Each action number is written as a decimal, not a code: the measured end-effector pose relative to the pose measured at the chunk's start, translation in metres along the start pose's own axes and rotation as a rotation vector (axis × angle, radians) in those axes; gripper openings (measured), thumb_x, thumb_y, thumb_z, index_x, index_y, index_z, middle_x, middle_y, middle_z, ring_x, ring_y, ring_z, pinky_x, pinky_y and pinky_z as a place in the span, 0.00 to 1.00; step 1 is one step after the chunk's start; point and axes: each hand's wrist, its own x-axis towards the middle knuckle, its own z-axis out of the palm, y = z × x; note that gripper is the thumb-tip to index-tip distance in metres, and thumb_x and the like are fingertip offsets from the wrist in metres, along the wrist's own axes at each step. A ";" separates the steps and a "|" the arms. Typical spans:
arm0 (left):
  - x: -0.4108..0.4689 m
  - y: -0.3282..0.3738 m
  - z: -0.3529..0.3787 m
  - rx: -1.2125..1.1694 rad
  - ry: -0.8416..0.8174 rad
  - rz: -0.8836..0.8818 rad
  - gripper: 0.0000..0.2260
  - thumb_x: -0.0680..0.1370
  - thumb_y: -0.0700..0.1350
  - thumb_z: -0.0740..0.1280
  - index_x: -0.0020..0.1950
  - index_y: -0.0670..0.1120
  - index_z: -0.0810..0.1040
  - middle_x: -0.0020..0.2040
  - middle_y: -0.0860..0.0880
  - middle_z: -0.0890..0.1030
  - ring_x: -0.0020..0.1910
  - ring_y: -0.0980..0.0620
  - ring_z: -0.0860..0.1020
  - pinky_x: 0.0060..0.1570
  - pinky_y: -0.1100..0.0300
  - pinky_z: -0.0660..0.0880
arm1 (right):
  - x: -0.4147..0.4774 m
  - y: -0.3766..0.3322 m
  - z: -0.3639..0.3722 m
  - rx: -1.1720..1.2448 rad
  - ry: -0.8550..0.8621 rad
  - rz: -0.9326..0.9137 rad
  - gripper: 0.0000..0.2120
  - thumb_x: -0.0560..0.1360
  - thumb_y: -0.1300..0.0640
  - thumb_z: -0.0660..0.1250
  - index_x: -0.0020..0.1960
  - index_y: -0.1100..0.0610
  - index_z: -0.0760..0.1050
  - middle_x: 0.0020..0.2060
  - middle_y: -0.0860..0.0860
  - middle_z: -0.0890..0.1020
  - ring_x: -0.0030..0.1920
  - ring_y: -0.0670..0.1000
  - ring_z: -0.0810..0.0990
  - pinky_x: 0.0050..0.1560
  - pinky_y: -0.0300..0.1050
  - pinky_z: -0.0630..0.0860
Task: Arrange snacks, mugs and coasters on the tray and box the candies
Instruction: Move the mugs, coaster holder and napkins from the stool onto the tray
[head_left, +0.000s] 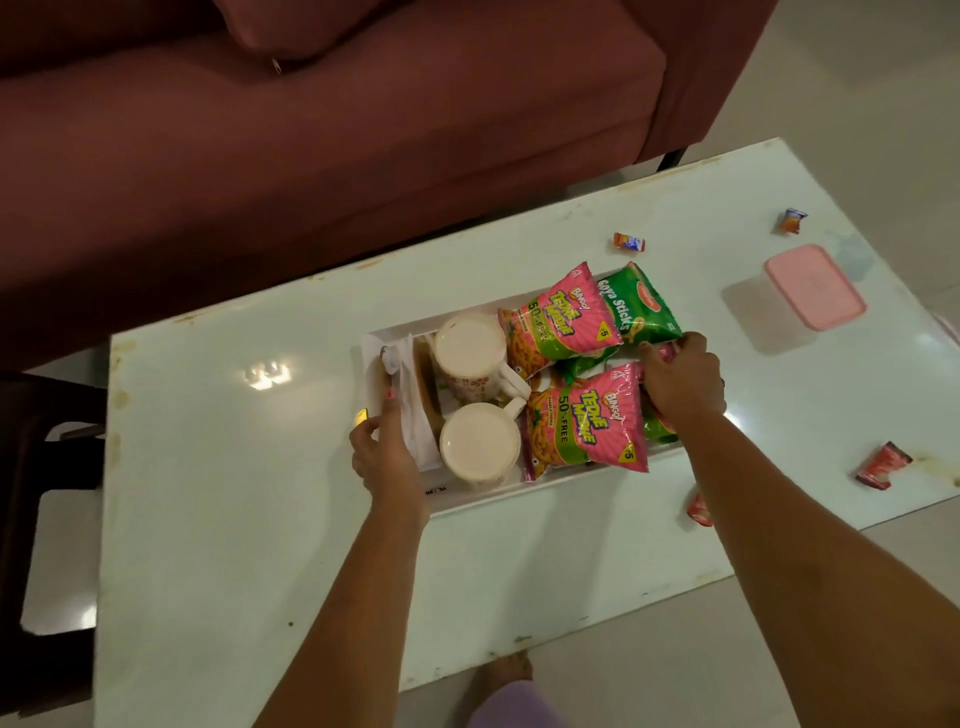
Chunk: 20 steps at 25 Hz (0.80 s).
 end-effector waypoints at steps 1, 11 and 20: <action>-0.002 0.004 -0.001 -0.005 -0.010 -0.006 0.23 0.68 0.67 0.64 0.57 0.55 0.72 0.68 0.47 0.70 0.65 0.45 0.70 0.65 0.44 0.68 | -0.002 0.000 -0.001 -0.022 -0.016 -0.023 0.26 0.75 0.43 0.60 0.66 0.57 0.63 0.60 0.61 0.73 0.60 0.65 0.73 0.60 0.61 0.70; -0.147 0.018 0.060 0.475 0.017 0.485 0.25 0.70 0.50 0.72 0.64 0.51 0.68 0.73 0.49 0.63 0.70 0.44 0.63 0.67 0.37 0.60 | -0.038 0.020 -0.060 -0.031 0.007 -0.207 0.32 0.75 0.48 0.63 0.74 0.51 0.54 0.75 0.55 0.53 0.74 0.61 0.52 0.65 0.64 0.63; -0.214 -0.031 0.182 0.418 -0.371 0.546 0.19 0.71 0.36 0.68 0.61 0.46 0.71 0.62 0.45 0.71 0.61 0.44 0.72 0.57 0.46 0.74 | 0.043 0.054 -0.122 -0.111 0.054 -0.289 0.22 0.74 0.55 0.64 0.67 0.53 0.67 0.71 0.55 0.60 0.70 0.61 0.58 0.61 0.60 0.68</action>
